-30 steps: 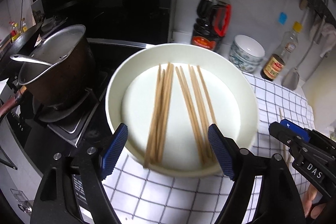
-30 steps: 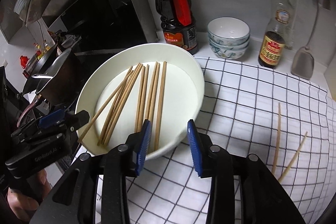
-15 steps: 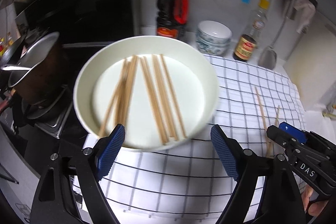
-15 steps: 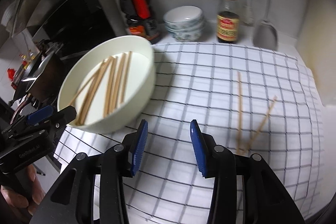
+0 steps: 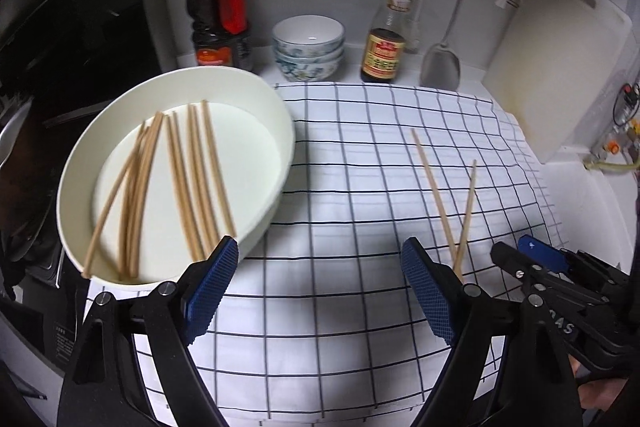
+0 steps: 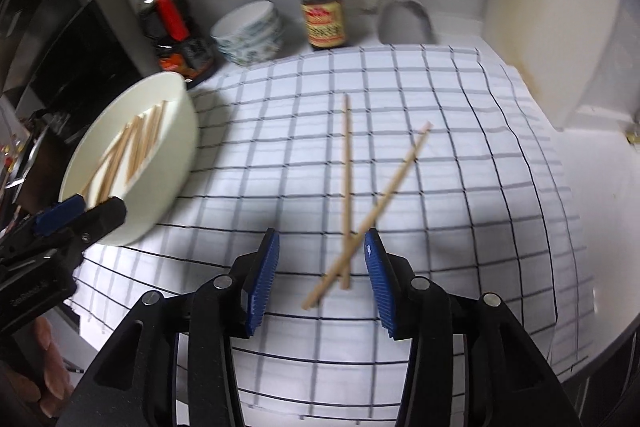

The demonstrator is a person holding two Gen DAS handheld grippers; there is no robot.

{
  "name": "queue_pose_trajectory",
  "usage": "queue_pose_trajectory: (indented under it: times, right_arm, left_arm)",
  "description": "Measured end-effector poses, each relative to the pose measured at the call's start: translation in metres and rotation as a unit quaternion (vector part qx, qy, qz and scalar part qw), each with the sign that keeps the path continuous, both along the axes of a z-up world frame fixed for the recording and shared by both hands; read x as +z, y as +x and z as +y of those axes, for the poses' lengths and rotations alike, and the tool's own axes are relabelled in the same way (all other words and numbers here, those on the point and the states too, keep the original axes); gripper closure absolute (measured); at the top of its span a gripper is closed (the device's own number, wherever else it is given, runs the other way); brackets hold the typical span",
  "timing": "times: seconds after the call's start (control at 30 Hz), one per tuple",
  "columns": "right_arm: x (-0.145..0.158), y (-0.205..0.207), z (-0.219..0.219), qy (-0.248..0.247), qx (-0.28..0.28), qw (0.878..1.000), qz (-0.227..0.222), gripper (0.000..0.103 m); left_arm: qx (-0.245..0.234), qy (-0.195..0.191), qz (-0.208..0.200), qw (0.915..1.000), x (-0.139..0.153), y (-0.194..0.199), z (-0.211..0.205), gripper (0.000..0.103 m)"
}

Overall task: Organize utensils
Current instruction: 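Move both open tools back over the last two chopsticks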

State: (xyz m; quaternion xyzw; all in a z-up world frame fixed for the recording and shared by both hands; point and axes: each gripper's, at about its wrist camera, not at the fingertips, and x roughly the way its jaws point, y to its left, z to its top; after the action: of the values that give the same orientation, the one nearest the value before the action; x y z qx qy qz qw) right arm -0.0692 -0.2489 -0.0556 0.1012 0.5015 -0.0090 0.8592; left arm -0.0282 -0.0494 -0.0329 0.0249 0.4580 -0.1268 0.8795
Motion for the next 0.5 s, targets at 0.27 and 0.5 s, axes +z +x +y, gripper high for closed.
queue_pose_trajectory:
  times: [0.27,0.5]
  right_arm:
    - [-0.038,0.011,-0.016,-0.008,-0.03,0.999,0.023,0.06]
    - [-0.063,0.03,-0.02,-0.013,-0.045,0.998,0.034,0.06]
  left_arm:
    - [-0.017,-0.01,0.009,0.9998,-0.013,0.002,-0.02,0.021]
    - [-0.009,-0.016,0.014,0.9997,-0.024,0.012,-0.028,0.021]
